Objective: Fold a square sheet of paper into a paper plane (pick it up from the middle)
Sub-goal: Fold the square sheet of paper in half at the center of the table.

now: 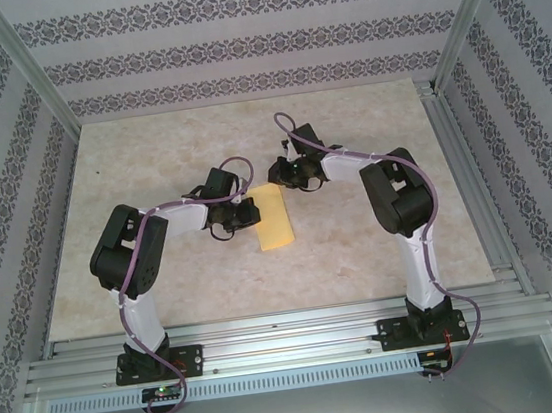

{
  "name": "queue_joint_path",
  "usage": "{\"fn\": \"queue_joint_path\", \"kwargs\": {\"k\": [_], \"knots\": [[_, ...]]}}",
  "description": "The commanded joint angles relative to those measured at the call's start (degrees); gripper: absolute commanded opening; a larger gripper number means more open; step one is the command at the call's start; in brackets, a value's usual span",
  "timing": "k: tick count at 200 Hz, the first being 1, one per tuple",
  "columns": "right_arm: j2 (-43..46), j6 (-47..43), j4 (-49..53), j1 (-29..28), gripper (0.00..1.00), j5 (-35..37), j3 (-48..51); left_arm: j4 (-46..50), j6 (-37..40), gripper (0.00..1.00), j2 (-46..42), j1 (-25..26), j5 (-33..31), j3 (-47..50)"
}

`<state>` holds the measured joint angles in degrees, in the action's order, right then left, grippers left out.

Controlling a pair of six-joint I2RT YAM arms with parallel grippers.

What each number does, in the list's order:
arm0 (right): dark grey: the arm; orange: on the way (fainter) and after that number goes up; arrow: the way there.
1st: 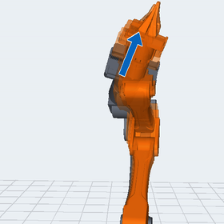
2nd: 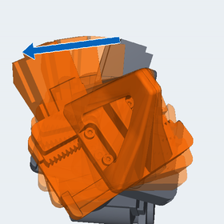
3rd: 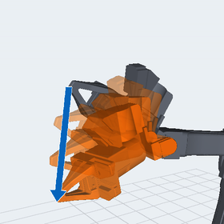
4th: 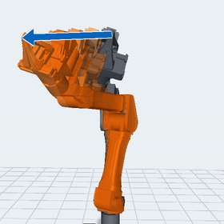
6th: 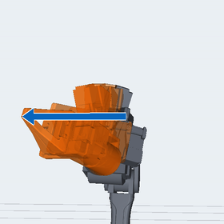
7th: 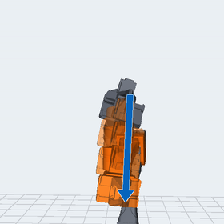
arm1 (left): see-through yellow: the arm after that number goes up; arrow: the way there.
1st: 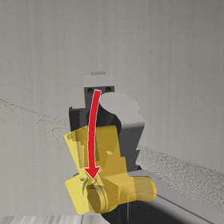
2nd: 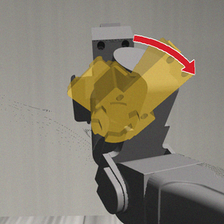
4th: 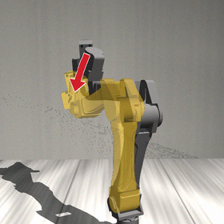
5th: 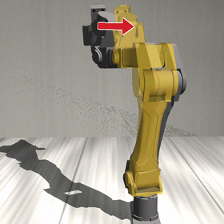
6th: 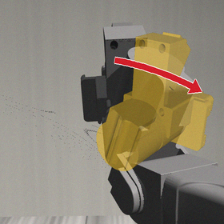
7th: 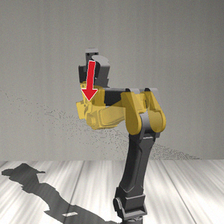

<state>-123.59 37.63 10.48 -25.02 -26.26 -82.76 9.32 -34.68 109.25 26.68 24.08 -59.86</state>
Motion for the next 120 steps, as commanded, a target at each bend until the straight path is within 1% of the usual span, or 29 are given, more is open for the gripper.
{"fn": "queue_joint_path", "kwargs": {"k": [1, 29, 72, 93, 120], "knots": [[2.4, -0.5, -0.8, -1.1, 0.19, -0.8, 1.3, 6.0, 1.6, 0.08, 2.9, 1.0, -3.1, 0.7], [3.5, -0.4, -1.0, -1.9, 0.19, -1.3, 4.2, 6.0, 1.5, 0.08, 2.9, 1.0, -3.1, 0.8], [8.7, 0.0, -0.5, -4.2, 0.20, -3.4, 11.3, 6.3, 1.6, 0.08, 2.9, 1.0, -3.6, 0.6], [9.2, -0.2, 0.1, -4.4, 0.20, -2.3, 13.4, 6.4, 1.5, 0.08, 3.0, 1.1, -3.7, 0.5], [8.1, -0.8, 1.2, -3.3, 0.21, -0.6, 15.0, 6.6, 1.6, 0.08, 2.9, 1.1, -3.8, 0.5]]}}
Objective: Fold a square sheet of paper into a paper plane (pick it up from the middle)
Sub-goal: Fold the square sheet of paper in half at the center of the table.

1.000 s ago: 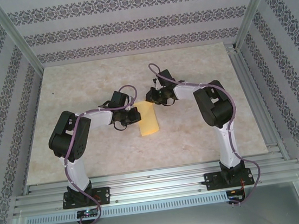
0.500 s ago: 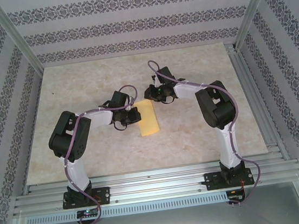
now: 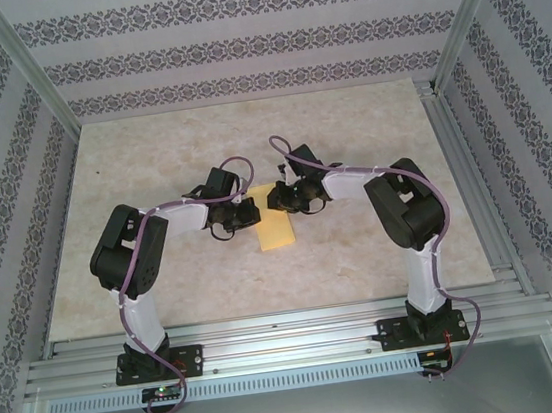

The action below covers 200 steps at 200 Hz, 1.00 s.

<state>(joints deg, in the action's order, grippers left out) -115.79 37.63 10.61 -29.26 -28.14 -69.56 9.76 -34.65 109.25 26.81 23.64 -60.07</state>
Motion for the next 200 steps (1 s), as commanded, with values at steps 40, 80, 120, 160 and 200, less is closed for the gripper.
{"fn": "queue_joint_path", "kwargs": {"k": [40, 80, 120, 160, 200], "knots": [[1.5, -2.4, 4.2, 1.6, 0.20, 3.8, 1.3, 6.2, 1.7, 0.08, 3.0, 1.0, -3.4, 0.7], [5.2, 0.2, 1.0, -1.1, 0.20, 0.8, 3.2, 6.7, 1.7, 0.08, 2.7, 1.0, -3.7, 0.6], [4.8, 2.5, -2.8, -1.5, 0.20, -0.3, 9.4, 6.4, 1.7, 0.08, 2.9, 1.0, -3.6, 0.6], [7.4, 2.6, -3.0, -1.1, 0.19, 0.5, 13.8, 6.2, 1.5, 0.08, 3.1, 1.0, -3.6, 0.7], [11.6, 2.9, -2.4, -3.4, 0.19, -1.2, 13.5, 6.2, 1.5, 0.08, 3.0, 1.0, -3.9, 0.6]]}}
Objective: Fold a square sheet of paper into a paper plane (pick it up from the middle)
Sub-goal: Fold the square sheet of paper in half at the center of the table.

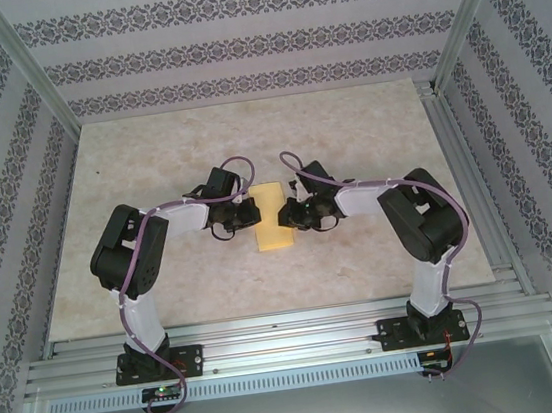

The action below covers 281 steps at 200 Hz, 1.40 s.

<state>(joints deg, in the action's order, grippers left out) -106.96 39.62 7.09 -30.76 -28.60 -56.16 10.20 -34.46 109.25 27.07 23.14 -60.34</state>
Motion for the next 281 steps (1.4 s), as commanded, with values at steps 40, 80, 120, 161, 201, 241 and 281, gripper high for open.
{"fn": "queue_joint_path", "kwargs": {"k": [40, 80, 120, 161, 201, 241, 281], "knots": [[1.0, 1.7, 0.8, -2.8, 0.18, -0.1, 4.0, 5.4, 1.2, 0.08, 3.3, 0.8, -3.4, 0.7], [3.5, 1.1, 3.0, -2.9, 0.16, 0.9, 6.2, 5.4, 1.1, 0.08, 3.3, 0.9, -3.4, 0.6], [5.9, 0.6, 3.8, -3.6, 0.15, 0.7, 5.8, 5.2, 1.1, 0.08, 3.3, 0.9, -3.4, 0.7], [4.9, 0.8, 4.1, -3.4, 0.12, 2.8, 8.1, 5.3, 1.3, 0.08, 3.4, 0.9, -3.2, 0.6], [9.3, -0.2, 3.5, -1.1, 0.14, 3.5, 1.2, 5.3, 1.4, 0.08, 3.6, 1.0, -3.1, 0.4], [3.3, -1.4, 2.7, 2.6, 0.14, 5.4, -6.5, 5.7, 1.4, 0.08, 3.7, 1.1, -3.1, 0.2], [-3.0, -1.9, 2.7, 2.9, 0.14, 4.8, -13.7, 5.8, 1.4, 0.08, 3.8, 1.2, -2.9, -0.1]]}}
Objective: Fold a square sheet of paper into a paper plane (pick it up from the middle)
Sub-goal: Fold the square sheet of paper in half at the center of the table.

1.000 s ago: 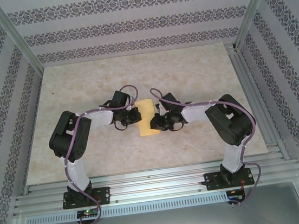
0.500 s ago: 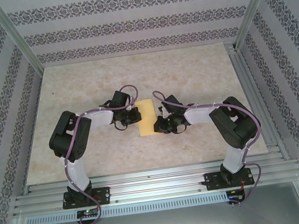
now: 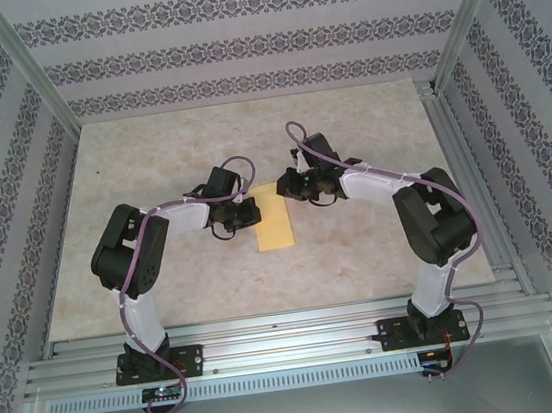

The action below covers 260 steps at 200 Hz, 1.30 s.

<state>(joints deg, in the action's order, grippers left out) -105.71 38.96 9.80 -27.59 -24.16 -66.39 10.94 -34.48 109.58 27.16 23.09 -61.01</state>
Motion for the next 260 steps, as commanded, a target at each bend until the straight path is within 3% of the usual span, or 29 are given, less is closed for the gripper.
{"fn": "queue_joint_path", "kwargs": {"k": [1, 88, 158, 214, 260], "knots": [[-4.4, -1.3, 0.0, -0.3, 0.14, 0.4, -3.6, 5.1, 1.4, 0.08, 3.4, 1.2, -2.9, 0.6], [-15.1, -1.2, 0.0, 0.1, 0.14, -0.5, -11.7, 6.9, 2.2, 0.08, 3.4, 1.5, -2.9, 0.5], [-18.7, 0.9, -0.4, 1.2, 0.15, 5.4, -11.9, 7.3, 3.0, 0.08, 3.3, 1.5, -3.0, 0.8], [-13.1, 2.6, -2.7, 1.8, 0.16, 6.0, -11.0, 7.2, 2.9, 0.08, 3.0, 1.5, -3.0, 1.0], [-4.1, 3.0, -3.1, 0.0, 0.19, 3.8, -1.1, 6.4, 2.4, 0.08, 2.6, 1.7, -2.4, 0.5]]}}
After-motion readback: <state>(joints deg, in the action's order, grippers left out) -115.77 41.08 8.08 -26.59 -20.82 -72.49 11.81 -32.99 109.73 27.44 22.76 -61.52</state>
